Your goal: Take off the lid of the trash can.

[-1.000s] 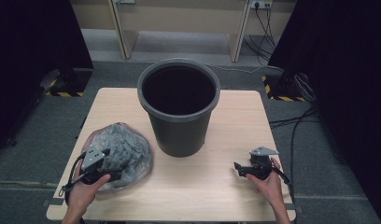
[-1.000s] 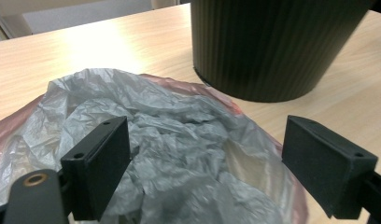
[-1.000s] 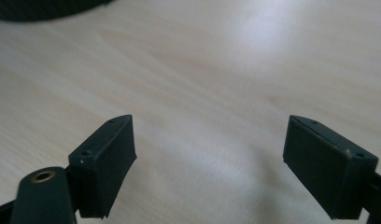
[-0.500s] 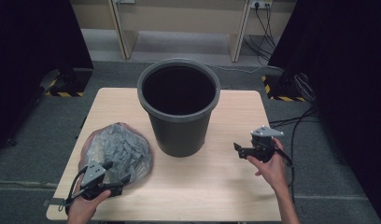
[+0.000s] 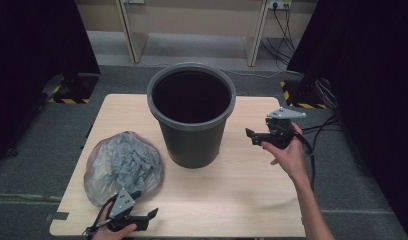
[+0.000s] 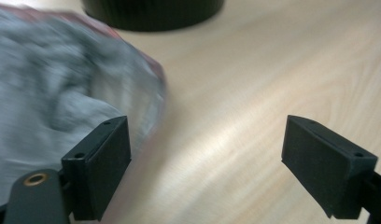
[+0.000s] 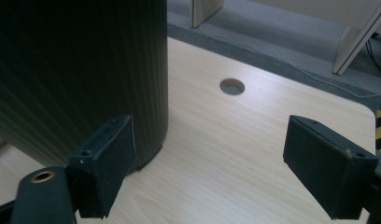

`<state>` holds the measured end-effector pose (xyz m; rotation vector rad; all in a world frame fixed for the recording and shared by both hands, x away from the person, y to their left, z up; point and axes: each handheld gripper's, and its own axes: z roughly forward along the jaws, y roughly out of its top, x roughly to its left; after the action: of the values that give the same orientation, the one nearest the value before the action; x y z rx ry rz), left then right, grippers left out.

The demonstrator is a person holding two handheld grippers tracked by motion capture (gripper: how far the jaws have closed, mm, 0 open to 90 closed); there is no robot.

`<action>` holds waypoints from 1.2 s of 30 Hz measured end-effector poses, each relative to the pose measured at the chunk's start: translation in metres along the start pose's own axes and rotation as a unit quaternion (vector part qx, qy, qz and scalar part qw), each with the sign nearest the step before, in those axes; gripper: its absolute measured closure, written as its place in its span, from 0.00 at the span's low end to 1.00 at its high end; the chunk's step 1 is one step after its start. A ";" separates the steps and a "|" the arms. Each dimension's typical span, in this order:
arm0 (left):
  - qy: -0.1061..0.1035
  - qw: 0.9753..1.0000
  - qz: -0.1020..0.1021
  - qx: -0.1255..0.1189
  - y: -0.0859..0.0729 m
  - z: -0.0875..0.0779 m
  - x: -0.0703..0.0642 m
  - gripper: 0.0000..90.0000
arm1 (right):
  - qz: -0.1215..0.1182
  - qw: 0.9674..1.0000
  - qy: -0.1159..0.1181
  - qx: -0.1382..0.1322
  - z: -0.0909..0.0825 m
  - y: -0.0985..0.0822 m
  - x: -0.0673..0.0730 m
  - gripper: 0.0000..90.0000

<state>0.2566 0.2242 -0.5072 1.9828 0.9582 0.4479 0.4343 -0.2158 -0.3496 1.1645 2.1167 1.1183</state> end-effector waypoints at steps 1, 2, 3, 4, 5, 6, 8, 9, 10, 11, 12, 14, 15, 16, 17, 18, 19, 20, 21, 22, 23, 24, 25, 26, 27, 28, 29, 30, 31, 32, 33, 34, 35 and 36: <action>-0.001 1.000 0.000 0.007 -0.002 0.003 -0.002 0.17 | 0.002 1.000 0.002 -0.008 -0.002 0.010 0.000 0.20; -0.001 1.000 -0.002 0.013 -0.003 0.006 -0.003 0.17 | 0.002 1.000 0.002 -0.008 -0.002 0.010 0.000 0.20; -0.002 1.000 -0.002 0.019 -0.005 0.009 -0.004 0.17 | 0.003 1.000 0.001 -0.010 -0.003 0.015 0.001 0.20; -0.004 1.000 -0.002 0.025 -0.007 0.011 -0.004 0.17 | 0.002 1.000 -0.001 -0.013 -0.004 0.020 0.001 0.20; -0.005 1.000 -0.002 0.026 -0.008 0.013 -0.005 0.17 | -0.002 1.000 -0.003 -0.014 -0.005 0.025 0.002 0.20; -0.006 1.000 -0.001 0.028 -0.009 0.014 -0.005 0.17 | -0.006 1.000 -0.007 -0.013 -0.005 0.030 0.003 0.20; -0.002 1.000 0.001 0.029 -0.010 0.014 -0.004 0.17 | -0.014 1.000 -0.012 -0.012 -0.005 0.038 0.005 0.20; 0.000 1.000 0.000 0.030 -0.010 0.015 -0.004 0.17 | -0.015 1.000 -0.013 -0.013 -0.005 0.042 0.005 0.20; -0.001 1.000 -0.001 0.029 -0.010 0.014 -0.003 0.17 | -0.014 1.000 -0.013 -0.014 -0.005 0.046 0.005 0.21; 0.000 1.000 0.000 0.030 -0.011 0.014 -0.003 0.17 | -0.010 1.000 -0.011 -0.018 -0.006 0.054 0.005 0.21; 0.003 0.999 0.001 0.032 -0.011 0.014 -0.002 0.17 | -0.010 1.000 -0.011 -0.018 -0.006 0.054 0.005 0.21; 0.005 0.999 0.001 0.036 -0.012 0.017 -0.001 0.17 | -0.006 1.000 -0.008 -0.026 -0.008 0.061 0.005 0.21; 0.007 0.999 0.005 0.035 -0.013 0.017 0.000 0.16 | -0.006 1.000 -0.007 -0.029 -0.009 0.065 0.006 0.22; 0.008 0.999 0.008 0.036 -0.013 0.018 0.000 0.17 | -0.004 0.999 -0.006 -0.032 -0.010 0.069 0.006 0.22; 0.007 0.999 0.008 0.036 -0.012 0.018 0.001 0.17 | -0.004 0.999 -0.005 -0.034 -0.011 0.073 0.007 0.22; 0.008 0.999 0.008 0.037 -0.012 0.019 0.001 0.17 | -0.004 0.999 -0.005 -0.037 -0.012 0.078 0.008 0.22; 0.010 0.999 0.007 0.035 -0.012 0.019 0.002 0.17 | -0.005 0.999 -0.005 -0.041 -0.014 0.082 0.008 0.23; 0.010 0.999 0.006 0.035 -0.011 0.019 0.003 0.17 | -0.006 0.999 -0.005 -0.044 -0.015 0.086 0.009 0.23; 0.010 0.999 0.006 0.035 -0.011 0.019 0.003 0.16 | -0.005 0.999 -0.003 -0.046 -0.016 0.089 0.010 0.24; 0.011 0.999 0.005 0.035 -0.012 0.019 0.003 0.16 | -0.004 0.999 -0.001 -0.048 -0.017 0.092 0.011 0.24; 0.011 0.999 0.006 0.035 -0.012 0.019 0.003 0.16 | -0.002 0.999 0.000 -0.051 -0.017 0.095 0.012 0.25; 0.012 0.999 0.006 0.033 -0.012 0.020 0.003 0.16 | 0.000 0.999 0.003 -0.054 -0.018 0.098 0.013 0.26; 0.012 0.999 0.005 0.032 -0.012 0.020 0.003 0.16 | 0.000 0.998 0.006 -0.055 -0.017 0.101 0.014 0.27; 0.012 0.999 0.006 0.032 -0.012 0.020 0.003 0.16 | 0.000 0.999 0.007 -0.053 -0.016 0.104 0.016 0.27; 0.011 0.999 0.006 0.032 -0.012 0.020 0.003 0.16 | -0.001 0.999 0.008 -0.049 -0.015 0.106 0.017 0.27; 0.010 0.999 0.006 0.032 -0.012 0.020 0.004 0.16 | 0.000 0.999 0.012 -0.045 -0.013 0.109 0.018 0.28; 0.009 0.999 0.006 0.032 -0.012 0.020 0.004 0.16 | 0.001 0.999 0.016 -0.044 -0.011 0.112 0.019 0.28; 0.010 0.999 0.005 0.030 -0.012 0.020 0.004 0.16 | 0.004 0.999 0.020 -0.042 -0.009 0.115 0.020 0.28; 0.011 1.000 0.006 0.029 -0.012 0.020 0.004 0.16 | 0.007 0.999 0.023 -0.040 -0.007 0.118 0.021 0.29; 0.011 0.999 0.006 0.030 -0.012 0.020 0.004 0.16 | 0.010 0.999 0.024 -0.037 -0.004 0.121 0.021 0.29; 0.011 0.999 0.006 0.030 -0.012 0.020 0.004 0.16 | 0.013 0.999 0.026 -0.034 -0.001 0.124 0.021 0.30; 0.010 0.999 0.006 0.031 -0.012 0.020 0.004 0.16 | 0.014 0.999 0.025 -0.028 0.003 0.127 0.022 0.31; 0.010 0.999 0.006 0.031 -0.012 0.020 0.004 0.16 | 0.013 0.999 0.024 -0.021 0.006 0.129 0.023 0.32; 0.010 0.999 0.007 0.031 -0.012 0.020 0.004 0.16 | 0.009 1.000 0.021 -0.014 0.010 0.132 0.025 0.33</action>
<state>0.2656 0.2202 -0.5288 2.0441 0.9824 0.4512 0.4896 -0.1501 -0.2458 1.1593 2.1187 1.1858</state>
